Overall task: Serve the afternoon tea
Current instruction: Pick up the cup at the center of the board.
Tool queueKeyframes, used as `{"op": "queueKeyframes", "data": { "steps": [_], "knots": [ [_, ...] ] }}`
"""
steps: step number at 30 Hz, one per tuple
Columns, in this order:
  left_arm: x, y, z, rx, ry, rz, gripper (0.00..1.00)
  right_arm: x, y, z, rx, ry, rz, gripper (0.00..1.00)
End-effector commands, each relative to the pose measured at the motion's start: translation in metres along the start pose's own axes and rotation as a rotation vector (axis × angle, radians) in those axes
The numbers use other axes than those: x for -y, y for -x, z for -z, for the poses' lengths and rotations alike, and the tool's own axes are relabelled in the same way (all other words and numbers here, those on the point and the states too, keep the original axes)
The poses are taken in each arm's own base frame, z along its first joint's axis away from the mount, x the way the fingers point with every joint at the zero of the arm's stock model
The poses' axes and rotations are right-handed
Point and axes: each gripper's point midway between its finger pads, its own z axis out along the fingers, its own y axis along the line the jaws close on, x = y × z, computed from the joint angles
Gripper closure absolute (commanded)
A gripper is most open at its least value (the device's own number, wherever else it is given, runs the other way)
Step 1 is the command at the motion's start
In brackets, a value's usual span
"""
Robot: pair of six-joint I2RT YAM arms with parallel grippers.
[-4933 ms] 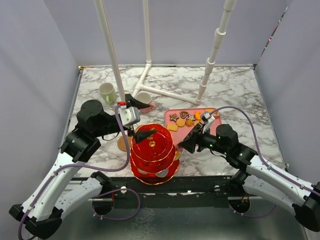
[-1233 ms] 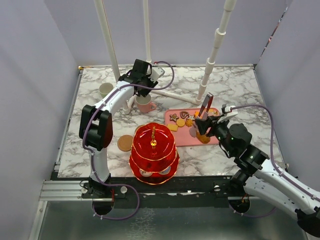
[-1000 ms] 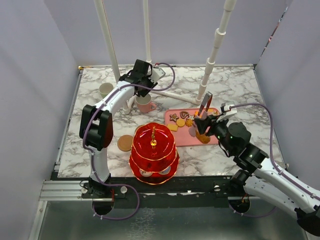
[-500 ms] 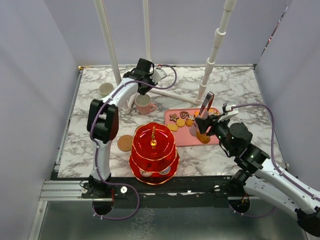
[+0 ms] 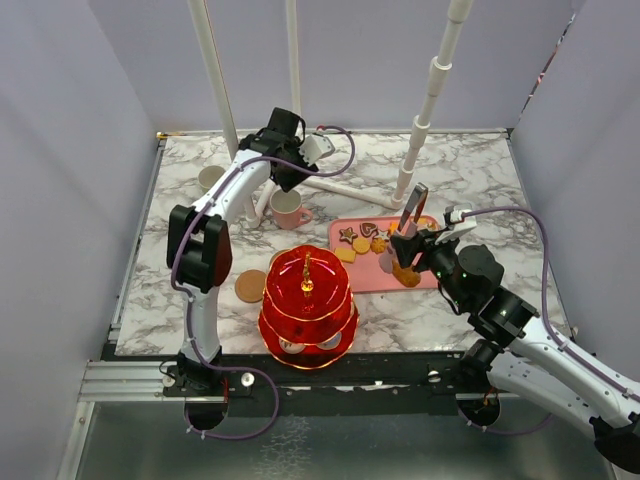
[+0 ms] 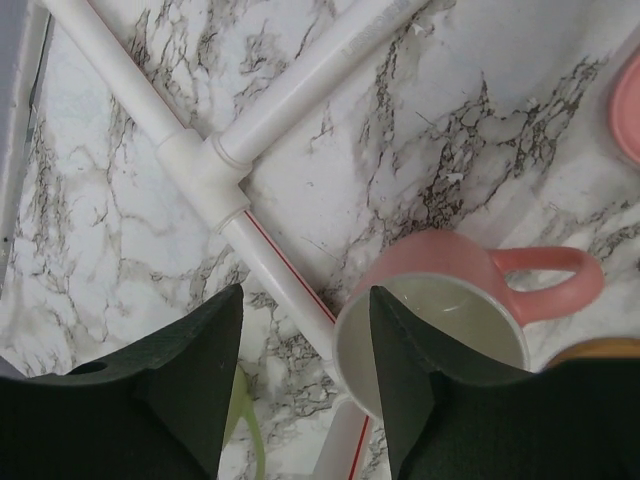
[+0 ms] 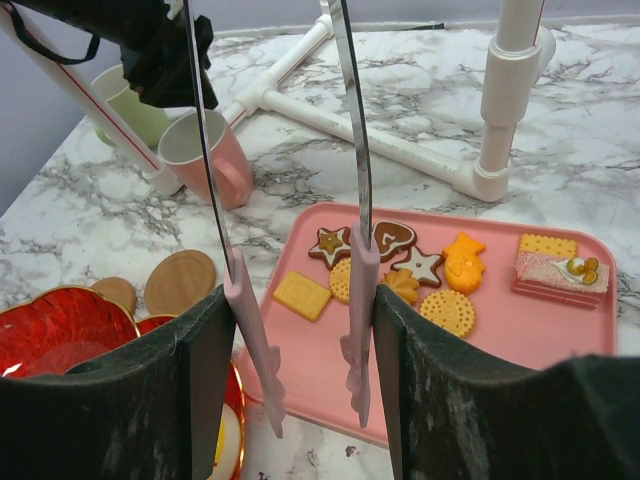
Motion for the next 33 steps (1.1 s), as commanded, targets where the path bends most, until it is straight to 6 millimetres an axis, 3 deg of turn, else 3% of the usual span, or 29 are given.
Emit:
{"op": "queueKeyframes", "data": {
  "steps": [1, 9, 16, 19, 23, 26, 33],
  "knots": [
    [0.007, 0.011, 0.039, 0.049, -0.064, -0.074, 0.44, -0.001, 0.010, 0.001, 0.025, -0.004, -0.005, 0.45],
    [0.033, -0.022, 0.023, -0.039, -0.186, -0.143, 0.48, -0.001, 0.013, 0.001, 0.028, -0.010, -0.007, 0.45],
    [0.024, -0.026, -0.006, -0.076, -0.172, -0.141, 0.56, -0.005, 0.021, 0.001, 0.050, 0.004, -0.024, 0.45],
    [0.024, -0.028, -0.014, -0.085, -0.171, -0.145, 0.64, -0.004, 0.022, 0.002, 0.054, 0.003, -0.028, 0.45],
    [0.030, -0.038, -0.023, -0.109, -0.190, -0.147, 0.84, -0.003, 0.024, 0.004, 0.070, 0.001, -0.033, 0.45],
    [0.035, -0.038, -0.019, -0.107, -0.195, -0.122, 1.00, -0.002, 0.024, 0.006, 0.090, 0.001, -0.044, 0.45],
    [0.030, -0.009, 0.016, -0.039, -0.119, -0.105, 1.00, -0.002, 0.021, 0.007, 0.113, 0.020, -0.057, 0.45]
  ]
}}
